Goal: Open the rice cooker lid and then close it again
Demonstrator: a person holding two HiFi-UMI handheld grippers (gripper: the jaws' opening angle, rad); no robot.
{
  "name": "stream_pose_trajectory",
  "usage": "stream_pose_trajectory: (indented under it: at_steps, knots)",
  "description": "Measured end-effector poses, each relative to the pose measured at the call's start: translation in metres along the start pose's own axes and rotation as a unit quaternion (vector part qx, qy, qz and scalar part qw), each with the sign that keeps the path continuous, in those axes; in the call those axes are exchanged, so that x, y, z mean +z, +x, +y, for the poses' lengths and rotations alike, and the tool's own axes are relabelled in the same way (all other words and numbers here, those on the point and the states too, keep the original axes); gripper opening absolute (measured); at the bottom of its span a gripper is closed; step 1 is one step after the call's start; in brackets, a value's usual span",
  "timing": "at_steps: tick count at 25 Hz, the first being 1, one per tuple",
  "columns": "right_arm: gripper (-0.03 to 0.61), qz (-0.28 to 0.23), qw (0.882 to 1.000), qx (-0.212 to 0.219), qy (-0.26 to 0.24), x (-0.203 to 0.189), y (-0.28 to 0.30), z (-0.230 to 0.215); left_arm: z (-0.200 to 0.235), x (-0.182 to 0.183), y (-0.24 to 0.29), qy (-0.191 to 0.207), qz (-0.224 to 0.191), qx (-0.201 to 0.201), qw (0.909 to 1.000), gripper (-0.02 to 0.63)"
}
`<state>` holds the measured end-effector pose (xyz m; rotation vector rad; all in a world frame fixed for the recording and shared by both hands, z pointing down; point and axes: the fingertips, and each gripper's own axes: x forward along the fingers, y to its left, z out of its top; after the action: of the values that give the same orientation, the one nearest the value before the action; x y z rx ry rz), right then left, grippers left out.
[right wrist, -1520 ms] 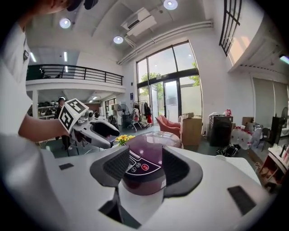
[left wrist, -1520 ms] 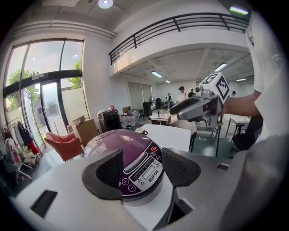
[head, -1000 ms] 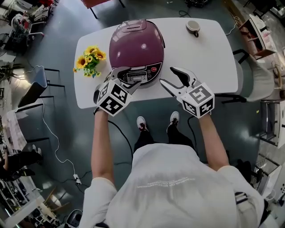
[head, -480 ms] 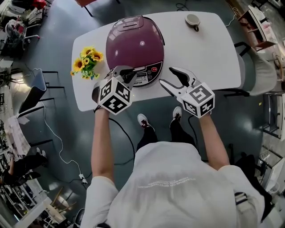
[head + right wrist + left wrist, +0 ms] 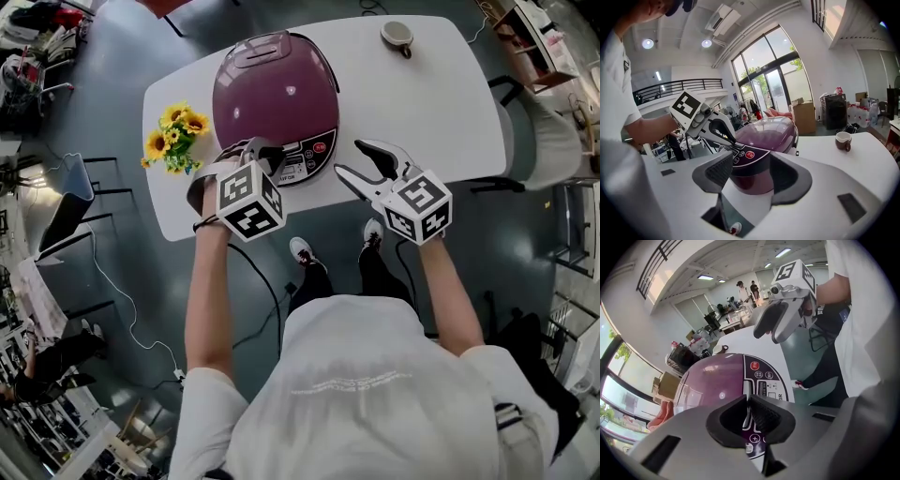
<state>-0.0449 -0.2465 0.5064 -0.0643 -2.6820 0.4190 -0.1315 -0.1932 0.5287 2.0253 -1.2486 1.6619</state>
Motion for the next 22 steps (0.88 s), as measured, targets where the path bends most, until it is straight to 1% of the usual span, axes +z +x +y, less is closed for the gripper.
stream_pose_trajectory:
  at_steps: [5,9,13,17,22]
  knots:
    - [0.241,0.005,1.0,0.003,0.007,-0.0047,0.0014,-0.0029,0.0013,0.0018,0.0026,-0.001,0.006,-0.015,0.9999,0.037]
    - [0.241,0.007,1.0,0.002,0.008,-0.0056,0.001,-0.0046,0.0016,0.0028,0.0027,-0.011,0.008,-0.017,0.9998,0.035]
    - [0.235,0.001,1.0,-0.005,0.017,-0.0042,-0.0017,-0.0085,0.0018,0.0016,0.0024,-0.032,0.006,-0.01,0.9994,0.032]
    - [0.235,0.004,1.0,-0.006,0.013,-0.005,-0.0042,-0.0079,0.0017,0.0012,0.0027,-0.05,0.01,0.0,0.9987,0.032]
    - [0.236,0.009,1.0,-0.003,0.01,-0.0084,-0.0075,-0.0055,0.0017,0.0014,0.0041,-0.054,0.014,0.013,0.9984,0.032]
